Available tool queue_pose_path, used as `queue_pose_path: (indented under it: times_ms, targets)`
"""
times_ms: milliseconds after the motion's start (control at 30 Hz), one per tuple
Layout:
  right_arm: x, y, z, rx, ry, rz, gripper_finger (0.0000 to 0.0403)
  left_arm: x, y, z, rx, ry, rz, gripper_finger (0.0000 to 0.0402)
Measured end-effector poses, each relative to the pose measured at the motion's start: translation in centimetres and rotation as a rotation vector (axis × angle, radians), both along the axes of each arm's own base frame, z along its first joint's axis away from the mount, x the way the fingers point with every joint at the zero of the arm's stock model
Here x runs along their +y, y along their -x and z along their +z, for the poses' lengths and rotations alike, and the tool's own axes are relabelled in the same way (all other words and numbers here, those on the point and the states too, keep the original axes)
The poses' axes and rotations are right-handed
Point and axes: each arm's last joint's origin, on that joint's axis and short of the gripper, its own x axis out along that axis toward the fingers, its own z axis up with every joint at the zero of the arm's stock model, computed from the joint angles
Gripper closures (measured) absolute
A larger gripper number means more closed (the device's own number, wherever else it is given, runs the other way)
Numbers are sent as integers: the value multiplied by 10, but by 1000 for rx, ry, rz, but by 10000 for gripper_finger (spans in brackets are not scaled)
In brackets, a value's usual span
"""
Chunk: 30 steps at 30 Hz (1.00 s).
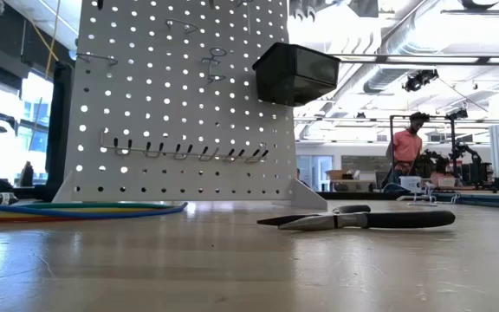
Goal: Hang tools onto peg board
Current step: Hang the safety glasses on the peg board
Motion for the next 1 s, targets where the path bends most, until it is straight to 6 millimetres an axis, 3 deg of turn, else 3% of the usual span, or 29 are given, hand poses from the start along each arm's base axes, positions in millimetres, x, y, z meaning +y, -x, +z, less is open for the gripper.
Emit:
queue_pose_path:
  times_ms: [167,300,633,867,1000]
  targets:
    - [-1,0,2,-29,4,-43,379,4,-29,-11,-25,-19,91,154]
    - [-1,-1,2,-28,9,-44,379,12,-37,-11,-28,-21,119,154]
    - [1,0,3,-31,2,-21,379,18,-9,27,172,-289,20,153]
    - [1,-2,9,-72,35,-8,379,27,-22,15,280,-311,-185,135]
    - [1,-3,10,-74,49,-5,379,32,-16,17,277,-274,-153,133]
